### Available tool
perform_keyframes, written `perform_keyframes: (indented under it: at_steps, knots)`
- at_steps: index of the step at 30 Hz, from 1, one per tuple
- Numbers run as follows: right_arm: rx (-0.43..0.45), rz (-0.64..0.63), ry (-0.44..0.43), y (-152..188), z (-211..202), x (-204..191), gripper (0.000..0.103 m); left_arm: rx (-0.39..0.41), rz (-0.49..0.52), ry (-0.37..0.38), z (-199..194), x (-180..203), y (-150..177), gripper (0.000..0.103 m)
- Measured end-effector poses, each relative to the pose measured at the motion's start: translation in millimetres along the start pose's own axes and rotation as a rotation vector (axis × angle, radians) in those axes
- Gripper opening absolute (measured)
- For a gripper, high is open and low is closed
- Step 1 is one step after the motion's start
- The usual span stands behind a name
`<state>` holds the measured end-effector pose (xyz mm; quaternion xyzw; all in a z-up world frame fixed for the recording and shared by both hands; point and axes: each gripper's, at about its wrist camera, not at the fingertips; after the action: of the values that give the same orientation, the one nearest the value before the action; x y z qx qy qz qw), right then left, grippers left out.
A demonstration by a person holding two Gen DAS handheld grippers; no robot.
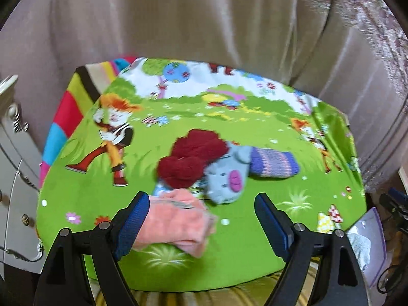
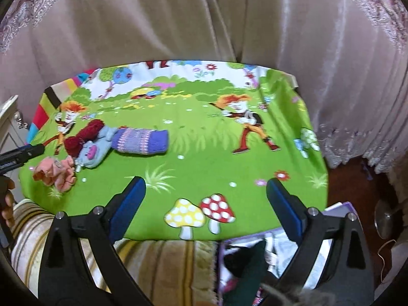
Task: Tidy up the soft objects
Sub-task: 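Grasp the pink fleece item with the left tool while the right tool grasps the purple striped sock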
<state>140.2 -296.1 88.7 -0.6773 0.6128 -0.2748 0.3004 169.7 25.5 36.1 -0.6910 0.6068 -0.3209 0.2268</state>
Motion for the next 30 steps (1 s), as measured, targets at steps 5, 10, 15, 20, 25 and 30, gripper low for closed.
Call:
perform_keyframes:
  at_steps: [5,10,15,20,25,30]
  knots:
    - [0.000,-0.022,-0.046,-10.7,16.2,-14.2,0.097,-0.073,-0.038,-0.049,22.1,-21.2,8.6,0.085]
    - [-0.025,-0.027,-0.072,-22.9,40.0,-25.0,0.097,-0.133,-0.071,-0.034,41.9,-35.0,15.8,0.085]
    - [-0.044,-0.070,-0.087,-31.9,66.3,-44.5,0.097,-0.219,-0.102,-0.014,62.5,-43.4,22.9,0.085]
    - [-0.068,-0.120,-0.095,-38.0,94.8,-63.2,0.097,-0.272,-0.112,0.000,76.6,-45.9,30.0,0.077]
    - [-0.101,-0.160,-0.105,-40.2,126.7,-81.5,0.097,-0.268,-0.097,-0.008,77.8,-43.8,31.7,0.050]
    - [-0.116,-0.212,-0.120,-38.7,149.5,-100.4,0.097,-0.185,-0.210,0.004,59.6,-64.1,32.9,0.021]
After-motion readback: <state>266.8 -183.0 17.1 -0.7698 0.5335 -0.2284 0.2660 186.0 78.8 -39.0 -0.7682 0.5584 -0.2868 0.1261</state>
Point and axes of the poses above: each gripper's, at about its wrist camera, not at the fingertips, and z roughly the way its jaws point, x to its right, y to its underside, and after that the axes turned 4 degrees about x, right-handed
